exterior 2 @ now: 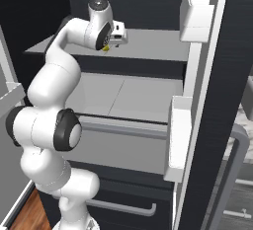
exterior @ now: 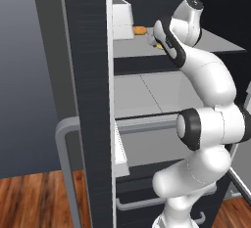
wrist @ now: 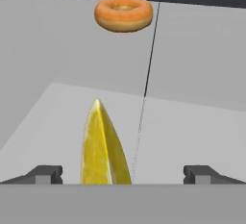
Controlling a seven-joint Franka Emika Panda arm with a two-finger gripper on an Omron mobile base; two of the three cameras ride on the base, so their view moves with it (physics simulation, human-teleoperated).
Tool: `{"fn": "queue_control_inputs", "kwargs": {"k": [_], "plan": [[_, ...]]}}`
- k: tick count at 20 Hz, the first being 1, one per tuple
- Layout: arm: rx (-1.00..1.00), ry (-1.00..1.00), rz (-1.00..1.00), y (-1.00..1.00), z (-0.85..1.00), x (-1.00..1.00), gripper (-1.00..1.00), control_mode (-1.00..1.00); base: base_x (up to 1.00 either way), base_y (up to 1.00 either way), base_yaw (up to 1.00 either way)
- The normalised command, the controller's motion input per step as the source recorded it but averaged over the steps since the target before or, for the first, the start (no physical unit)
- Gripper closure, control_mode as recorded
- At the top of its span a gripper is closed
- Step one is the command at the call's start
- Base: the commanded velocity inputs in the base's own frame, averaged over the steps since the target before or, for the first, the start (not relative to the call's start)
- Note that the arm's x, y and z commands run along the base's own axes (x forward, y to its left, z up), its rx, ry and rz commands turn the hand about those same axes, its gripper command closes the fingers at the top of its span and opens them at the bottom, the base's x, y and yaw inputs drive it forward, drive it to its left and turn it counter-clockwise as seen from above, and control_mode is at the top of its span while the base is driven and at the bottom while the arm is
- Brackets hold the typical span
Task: Take the lemon wedge from the fridge and place it on the plate with fish on the dining counter.
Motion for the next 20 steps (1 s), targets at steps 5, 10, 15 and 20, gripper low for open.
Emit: {"fn": "queue_control_inputs", "kwargs": {"k": [5,10,15,20], "plan": [[0.00,0.00,0.00,0.00,-0.22,0.00,1.00,-1.00,0.00,0.00,0.00],[0.00,0.00,0.00,0.00,0.00,0.00,1.00,-1.00,0.00,0.00,0.00],[0.00,0.00,0.00,0.00,0.00,0.00,1.00,-1.00,0.00,0.00,0.00],[0.00,-0.15,0.00,0.00,0.10,-0.70,1.00,-1.00,0.00,0.00,0.00]]}}
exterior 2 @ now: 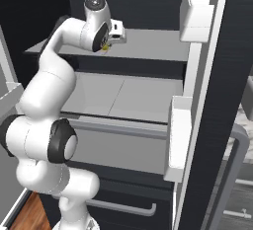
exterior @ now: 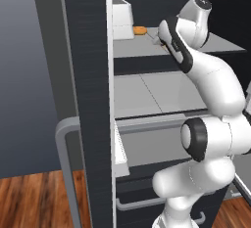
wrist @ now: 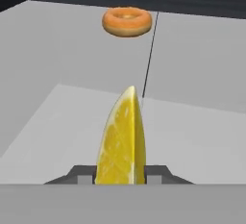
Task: Take the lemon wedge from the fridge and place it on the plate with fish on the dining counter.
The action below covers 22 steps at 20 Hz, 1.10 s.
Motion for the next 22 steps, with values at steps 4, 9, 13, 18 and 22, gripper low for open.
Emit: {"fn": "queue_control_inputs", "kwargs": {"k": [4,9,13,18,22], "plan": [[0.00,-0.21,0.00,0.00,0.41,-1.00,1.00,-1.00,0.00,0.00,0.00],[0.02,-0.06,-0.01,0.00,0.09,-1.00,1.00,-1.00,0.00,0.00,0.00],[0.01,0.00,-0.03,-0.02,-0.05,-1.00,1.00,-1.00,0.00,0.00,0.00],[0.00,0.00,-0.03,0.00,-0.10,-1.00,1.00,-1.00,0.00,0.00,0.00],[0.00,0.01,-0.02,0.00,-0.38,-1.00,1.00,-1.00,0.00,0.00,0.00]]}}
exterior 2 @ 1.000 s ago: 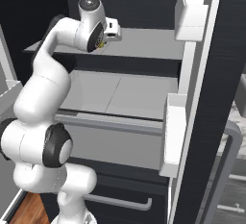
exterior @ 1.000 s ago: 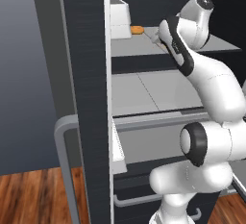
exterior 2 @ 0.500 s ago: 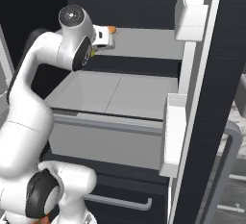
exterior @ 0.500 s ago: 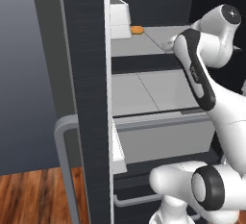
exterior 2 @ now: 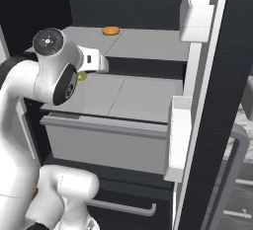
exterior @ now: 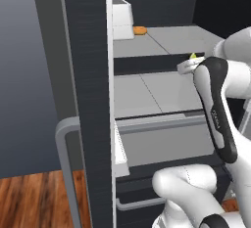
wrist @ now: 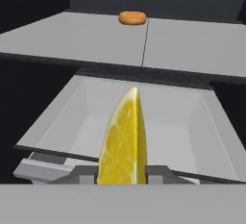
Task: Take the lemon wedge from the fridge and place it on the plate with fish on the dining counter.
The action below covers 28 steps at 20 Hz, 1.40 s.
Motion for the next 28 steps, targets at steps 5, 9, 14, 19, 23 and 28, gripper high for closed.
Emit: {"fn": "queue_control_inputs", "kwargs": {"k": [5,9,14,19,23,28], "plan": [[-0.02,-0.03,0.00,0.00,-0.49,-0.97,1.00,-1.00,0.00,0.00,0.00],[0.00,-0.01,0.00,0.00,-0.09,-0.03,1.00,-1.00,0.00,0.00,0.00],[0.00,0.00,0.00,0.01,0.00,-0.04,1.00,-1.00,0.00,0.00,0.00],[0.00,0.00,0.01,0.02,0.00,-0.09,1.00,1.00,-0.73,-0.02,0.13],[0.00,0.00,0.00,0.00,0.00,0.00,1.00,1.00,-1.00,-0.10,0.26],[0.00,0.00,0.00,0.00,0.00,0.00,1.00,1.00,-1.00,-0.17,0.28]]}}
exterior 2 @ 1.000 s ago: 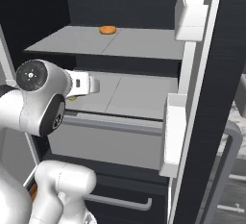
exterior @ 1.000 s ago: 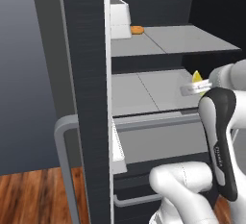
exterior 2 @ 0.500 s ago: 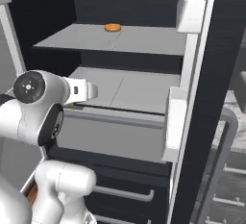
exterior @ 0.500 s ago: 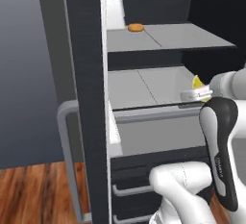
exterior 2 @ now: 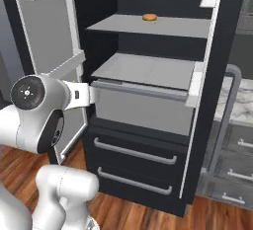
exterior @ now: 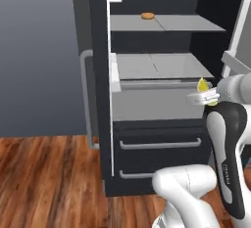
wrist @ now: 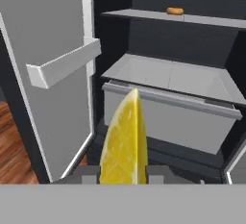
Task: Take the lemon wedge from the fridge and place it on the plate with fish on the dining counter.
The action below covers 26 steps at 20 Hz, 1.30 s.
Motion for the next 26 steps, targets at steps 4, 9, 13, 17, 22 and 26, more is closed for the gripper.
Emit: {"fn": "queue_control_inputs", "kwargs": {"k": [4,9,13,17,22,26], "plan": [[0.00,0.00,0.00,0.00,0.00,0.00,1.00,1.00,-1.00,-0.26,0.30],[0.00,0.00,0.00,0.00,0.00,0.00,1.00,1.00,-1.00,-0.26,0.47],[0.00,0.00,0.00,0.00,0.00,0.00,1.00,1.00,-0.48,-0.10,0.84],[0.00,0.00,0.00,0.00,0.00,0.00,1.00,1.00,-0.09,0.00,0.97],[0.00,0.00,0.00,0.00,0.00,0.00,1.00,1.00,-0.11,0.01,0.95],[0.00,0.00,0.00,0.00,0.00,0.00,1.00,1.00,-0.12,0.04,0.95]]}}
